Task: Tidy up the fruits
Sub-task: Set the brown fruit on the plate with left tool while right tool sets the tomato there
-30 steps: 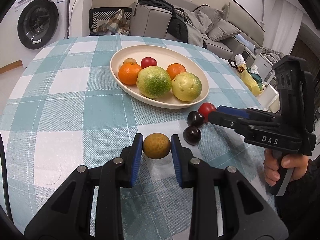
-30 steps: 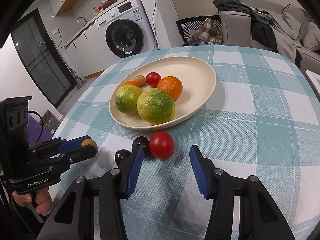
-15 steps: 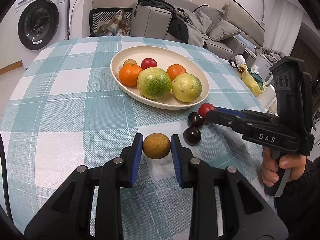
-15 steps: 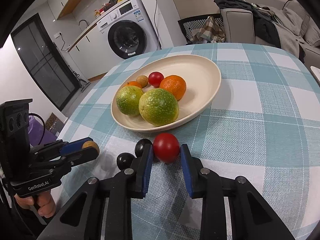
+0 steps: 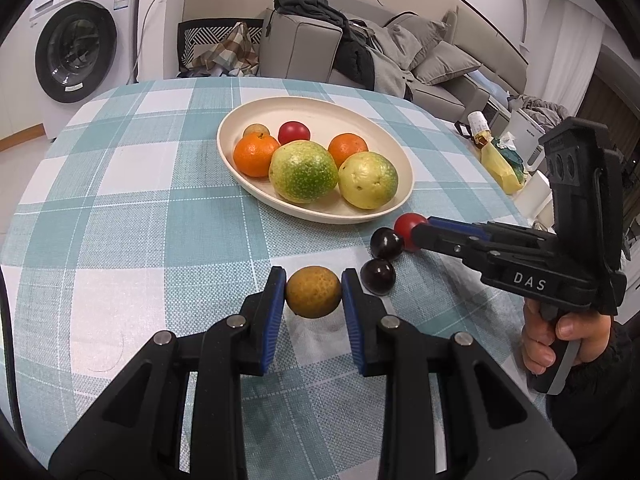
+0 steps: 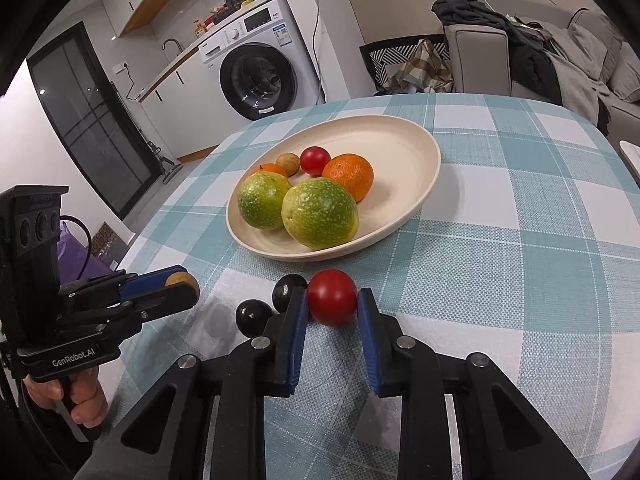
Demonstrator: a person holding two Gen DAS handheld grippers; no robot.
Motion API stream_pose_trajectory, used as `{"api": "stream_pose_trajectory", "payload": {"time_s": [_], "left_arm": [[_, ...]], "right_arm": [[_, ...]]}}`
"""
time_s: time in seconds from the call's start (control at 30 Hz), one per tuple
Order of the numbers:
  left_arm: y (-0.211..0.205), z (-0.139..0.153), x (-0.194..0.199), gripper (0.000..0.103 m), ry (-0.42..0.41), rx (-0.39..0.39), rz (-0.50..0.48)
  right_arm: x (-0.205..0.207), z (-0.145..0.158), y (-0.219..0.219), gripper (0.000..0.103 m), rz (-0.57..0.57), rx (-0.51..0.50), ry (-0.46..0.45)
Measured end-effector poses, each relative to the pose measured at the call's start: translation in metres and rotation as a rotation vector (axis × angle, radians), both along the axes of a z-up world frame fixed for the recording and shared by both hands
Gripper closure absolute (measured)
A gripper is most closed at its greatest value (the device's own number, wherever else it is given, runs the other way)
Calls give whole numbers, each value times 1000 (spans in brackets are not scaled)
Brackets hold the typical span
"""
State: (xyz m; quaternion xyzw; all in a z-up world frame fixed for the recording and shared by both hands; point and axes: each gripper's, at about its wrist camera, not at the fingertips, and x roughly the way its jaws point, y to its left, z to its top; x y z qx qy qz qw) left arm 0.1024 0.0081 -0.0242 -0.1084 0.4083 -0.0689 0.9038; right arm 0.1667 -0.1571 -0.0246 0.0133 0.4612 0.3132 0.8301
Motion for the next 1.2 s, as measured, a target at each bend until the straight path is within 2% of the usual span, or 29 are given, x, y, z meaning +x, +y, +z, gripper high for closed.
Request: {"api": "stream_pose_trajectory", "payload": {"time_s": [0.3, 0.8, 1.2], "left_arm": [[1, 1, 0, 77, -4, -2, 11], [-3, 13, 12, 78, -47, -12, -3], [-8, 16, 40, 77, -59, -8, -22]], "right_arm": [[6, -6, 2, 75, -3, 15, 27], [0, 14, -8, 75, -34, 27, -46], [3, 22, -7, 75, -56, 46, -77]]}}
